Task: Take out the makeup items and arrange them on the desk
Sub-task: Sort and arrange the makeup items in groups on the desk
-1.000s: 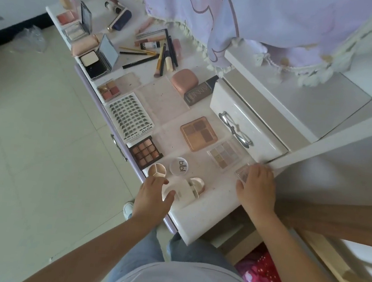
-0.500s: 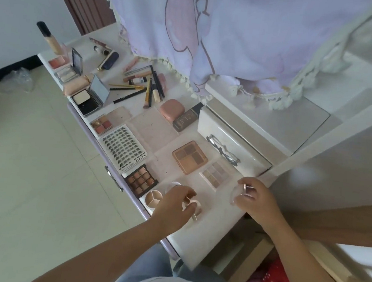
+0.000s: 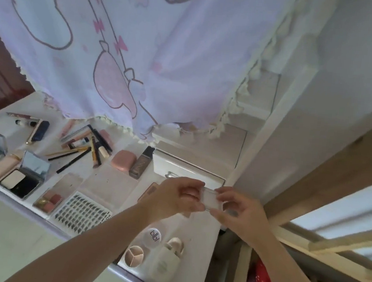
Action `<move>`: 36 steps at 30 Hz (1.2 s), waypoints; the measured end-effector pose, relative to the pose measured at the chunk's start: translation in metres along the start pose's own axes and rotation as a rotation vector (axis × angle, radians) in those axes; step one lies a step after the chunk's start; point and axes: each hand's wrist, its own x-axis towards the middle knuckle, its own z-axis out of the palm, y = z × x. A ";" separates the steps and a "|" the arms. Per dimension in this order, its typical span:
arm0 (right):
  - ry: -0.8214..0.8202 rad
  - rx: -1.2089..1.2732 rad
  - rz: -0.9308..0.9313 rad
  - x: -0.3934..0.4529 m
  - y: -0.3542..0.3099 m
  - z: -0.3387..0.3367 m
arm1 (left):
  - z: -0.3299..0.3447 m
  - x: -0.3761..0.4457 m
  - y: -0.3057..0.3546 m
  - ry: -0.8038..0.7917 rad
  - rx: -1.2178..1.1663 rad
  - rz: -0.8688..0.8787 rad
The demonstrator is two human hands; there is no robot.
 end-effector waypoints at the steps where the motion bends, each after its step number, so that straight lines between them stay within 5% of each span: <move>1: 0.022 0.007 -0.018 -0.002 -0.002 -0.001 | -0.001 0.001 0.002 -0.018 0.000 0.024; 8: 0.046 0.090 0.018 -0.013 -0.013 -0.014 | -0.002 -0.002 0.001 -0.115 0.074 0.176; 15: 0.135 0.377 0.481 0.008 0.016 -0.003 | 0.000 0.005 -0.031 -0.147 -0.056 -0.111; 22: 0.135 0.418 0.805 0.024 0.080 0.032 | 0.021 0.007 -0.082 -0.030 0.114 -0.352; 36: 0.105 0.016 0.895 0.037 0.146 0.055 | 0.049 0.033 -0.121 -0.075 0.667 -0.468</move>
